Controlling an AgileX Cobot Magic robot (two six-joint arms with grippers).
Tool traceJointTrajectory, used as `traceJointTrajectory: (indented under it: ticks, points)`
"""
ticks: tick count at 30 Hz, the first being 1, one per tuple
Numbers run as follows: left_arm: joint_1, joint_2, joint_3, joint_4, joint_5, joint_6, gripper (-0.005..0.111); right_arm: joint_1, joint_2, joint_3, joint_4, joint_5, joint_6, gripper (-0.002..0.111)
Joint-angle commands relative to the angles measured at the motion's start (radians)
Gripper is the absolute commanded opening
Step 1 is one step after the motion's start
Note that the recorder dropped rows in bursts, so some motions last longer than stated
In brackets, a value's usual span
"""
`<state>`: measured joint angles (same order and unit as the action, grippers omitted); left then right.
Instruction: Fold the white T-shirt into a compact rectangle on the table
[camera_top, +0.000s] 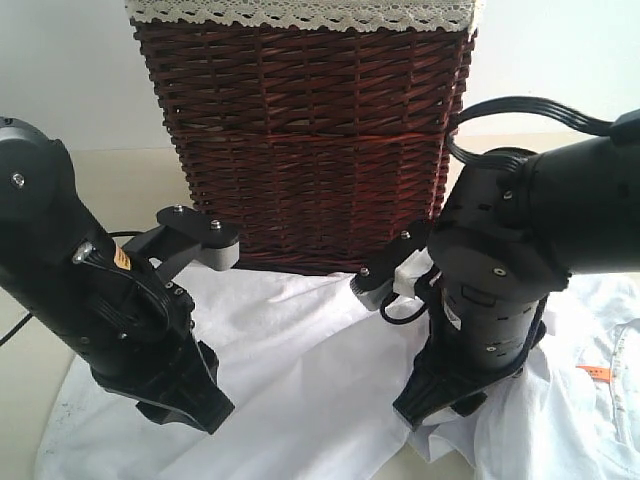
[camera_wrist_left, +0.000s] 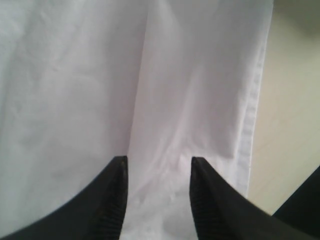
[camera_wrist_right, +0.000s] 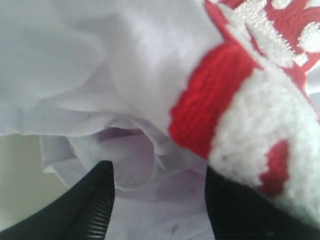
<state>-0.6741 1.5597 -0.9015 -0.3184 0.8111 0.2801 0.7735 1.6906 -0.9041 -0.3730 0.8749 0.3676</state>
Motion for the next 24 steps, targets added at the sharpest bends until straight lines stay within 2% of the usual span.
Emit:
traceJointTrajectory:
  ticks: [1,3,6,8,17,24]
  points:
    - [-0.006,-0.001,0.002,-0.011,0.007,0.005,0.041,0.000,0.046,-0.008,0.042,-0.034,0.000,0.050]
    - [-0.006,-0.001,0.002,-0.011,0.009,0.005,0.041,0.000,0.093,-0.008,0.026,-0.013,0.000,0.038]
    - [-0.006,-0.001,0.002,-0.011,0.009,0.005,0.041,0.000,0.119,-0.010,0.007,0.009,-0.006,0.013]
    - [-0.006,-0.001,0.002,-0.011,0.009,0.005,0.041,0.000,0.103,-0.014,0.012,0.030,-0.035,0.000]
    - [-0.006,-0.001,0.002,-0.014,0.005,0.005,0.041,0.000,0.001,-0.123,0.085,0.308,-0.284,0.000]
    - [-0.006,-0.001,0.002,-0.014,0.002,0.008,0.041,0.000,-0.094,-0.165,0.188,0.346,-0.440,0.000]
